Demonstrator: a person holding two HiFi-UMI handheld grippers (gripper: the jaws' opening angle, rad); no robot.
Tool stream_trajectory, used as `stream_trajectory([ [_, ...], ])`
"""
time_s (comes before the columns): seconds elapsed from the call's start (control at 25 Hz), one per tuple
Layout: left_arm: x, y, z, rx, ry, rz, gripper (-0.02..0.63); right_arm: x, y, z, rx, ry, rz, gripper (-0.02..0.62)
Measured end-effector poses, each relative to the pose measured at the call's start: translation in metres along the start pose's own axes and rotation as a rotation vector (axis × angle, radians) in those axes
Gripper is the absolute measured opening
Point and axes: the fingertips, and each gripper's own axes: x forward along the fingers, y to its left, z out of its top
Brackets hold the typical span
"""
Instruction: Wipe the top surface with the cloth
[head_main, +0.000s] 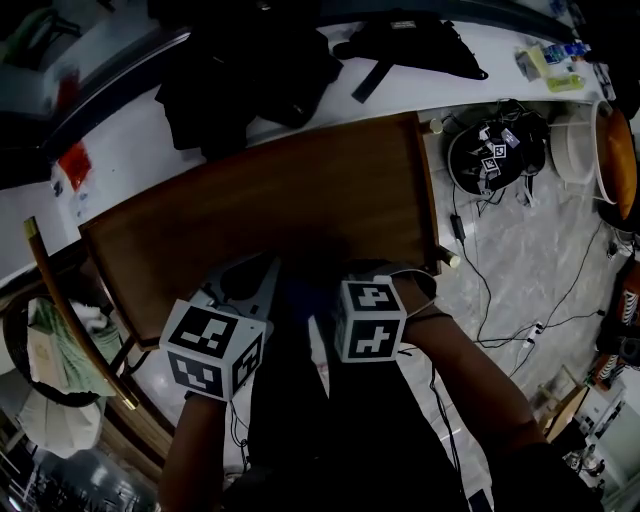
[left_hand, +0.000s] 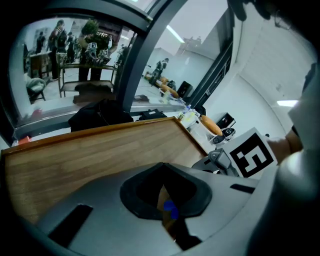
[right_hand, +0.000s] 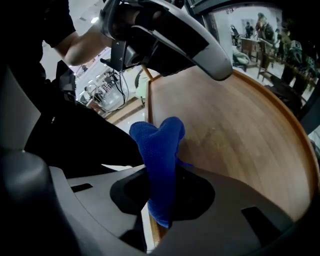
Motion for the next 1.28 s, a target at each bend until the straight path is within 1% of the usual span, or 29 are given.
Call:
stream_trajectory([
  [0.28,0.007,-0.002,0.001,-0.011,0.003,-0.003,0.011,0.000,0.006,-0.003,-0.042,0.057,0.112,0.092],
  [0.36,0.008,0.000,0.004,-0.015,0.000,0.001,0.011,-0.004,0.004,-0.001,-0.048,0.033,0.136,0.092],
  [0.4,0.009,0.001,0.006,-0.018,-0.004,0.003,0.011,-0.009,-0.001,0.002,-0.043,-0.002,0.124,0.092],
  [0.44,0.011,0.003,0.009,-0.020,-0.009,0.005,0.011,-0.018,-0.011,0.005,-0.035,-0.045,0.089,0.092],
  [0.48,0.012,0.005,0.013,-0.020,-0.014,0.007,0.011,-0.028,-0.026,0.008,-0.031,-0.088,0.031,0.092],
  [0.56,0.015,0.009,0.022,-0.016,-0.023,0.014,0.011,-0.055,-0.064,0.014,-0.050,-0.149,-0.132,0.094],
  [0.68,0.020,0.012,0.043,-0.006,-0.048,0.026,0.011,-0.094,-0.122,0.020,-0.103,-0.180,-0.379,0.092],
  [0.72,0.022,0.012,0.051,-0.001,-0.059,0.028,0.011,-0.103,-0.138,0.022,-0.116,-0.182,-0.441,0.092],
  [0.8,0.026,0.014,0.066,0.008,-0.079,0.032,0.011,-0.113,-0.164,0.027,-0.140,-0.178,-0.525,0.092],
  [0.88,0.030,0.016,0.079,0.005,-0.097,0.034,0.011,-0.115,-0.183,0.030,-0.170,-0.162,-0.581,0.092],
  [0.96,0.034,0.018,0.090,0.003,-0.112,0.040,0.011,-0.112,-0.198,0.030,-0.183,-0.138,-0.615,0.094],
  [1.12,0.045,0.029,0.100,0.021,-0.110,0.080,0.011,-0.100,-0.215,0.026,-0.187,-0.098,-0.613,0.093],
  [1.28,0.055,0.034,0.099,0.017,-0.098,0.089,0.011,-0.094,-0.218,0.026,-0.162,-0.097,-0.602,0.092],
])
